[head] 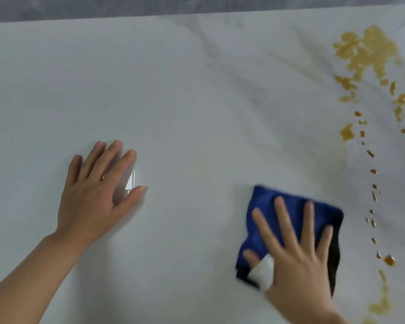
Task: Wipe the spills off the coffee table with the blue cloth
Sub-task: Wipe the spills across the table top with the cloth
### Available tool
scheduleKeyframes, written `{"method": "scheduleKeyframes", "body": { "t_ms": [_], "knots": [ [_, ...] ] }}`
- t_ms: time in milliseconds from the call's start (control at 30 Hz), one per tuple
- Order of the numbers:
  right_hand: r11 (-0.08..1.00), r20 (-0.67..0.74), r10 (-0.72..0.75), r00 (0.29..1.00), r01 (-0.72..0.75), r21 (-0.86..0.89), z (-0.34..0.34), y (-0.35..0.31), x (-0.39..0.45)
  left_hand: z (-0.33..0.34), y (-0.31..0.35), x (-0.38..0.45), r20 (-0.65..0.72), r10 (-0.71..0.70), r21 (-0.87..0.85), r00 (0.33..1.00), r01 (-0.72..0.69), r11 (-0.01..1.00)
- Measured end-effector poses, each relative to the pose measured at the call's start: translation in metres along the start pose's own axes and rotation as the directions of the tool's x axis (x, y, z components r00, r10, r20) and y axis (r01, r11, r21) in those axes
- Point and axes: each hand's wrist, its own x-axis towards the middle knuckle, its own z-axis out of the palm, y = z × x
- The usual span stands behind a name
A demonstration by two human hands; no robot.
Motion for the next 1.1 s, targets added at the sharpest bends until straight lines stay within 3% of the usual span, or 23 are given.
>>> {"method": "scheduleKeyframes", "body": {
  "t_ms": [100, 200, 433, 633, 767, 900, 1100],
  "knots": [
    [0.986, 0.03, -0.162, 0.986, 0.163, -0.031, 0.011, -0.029, -0.029, 0.001, 0.001, -0.001, -0.002, 0.002, -0.011, 1.0, -0.002, 1.0],
    [0.971, 0.01, -0.234, 0.972, 0.235, -0.034, 0.012, -0.041, -0.012, 0.001, -0.001, 0.0, -0.006, -0.006, -0.023, 1.0, 0.006, 1.0],
    [0.988, -0.032, -0.125, 0.992, 0.122, -0.098, 0.004, -0.025, 0.036, 0.007, -0.006, -0.003, -0.023, -0.005, -0.036, 1.0, 0.005, 0.999],
    [0.992, -0.016, 0.111, 0.994, -0.112, -0.058, 0.01, -0.006, -0.015, 0.01, -0.006, -0.002, -0.045, 0.007, -0.04, 0.999, -0.008, 0.999],
    [0.998, 0.02, -0.035, 0.999, 0.036, -0.046, 0.026, -0.036, -0.077, 0.009, -0.005, 0.0, -0.059, 0.003, -0.04, 0.998, -0.006, 0.999],
    [0.987, -0.002, -0.156, 0.988, 0.155, -0.041, 0.031, -0.064, -0.072, 0.008, -0.004, -0.001, -0.057, 0.007, -0.042, 0.998, -0.009, 0.999],
    [0.996, -0.063, -0.075, 0.995, 0.073, -0.042, 0.017, -0.048, -0.017, 0.01, -0.006, -0.002, -0.069, 0.014, -0.042, 0.998, -0.017, 0.999]
  ]
}}
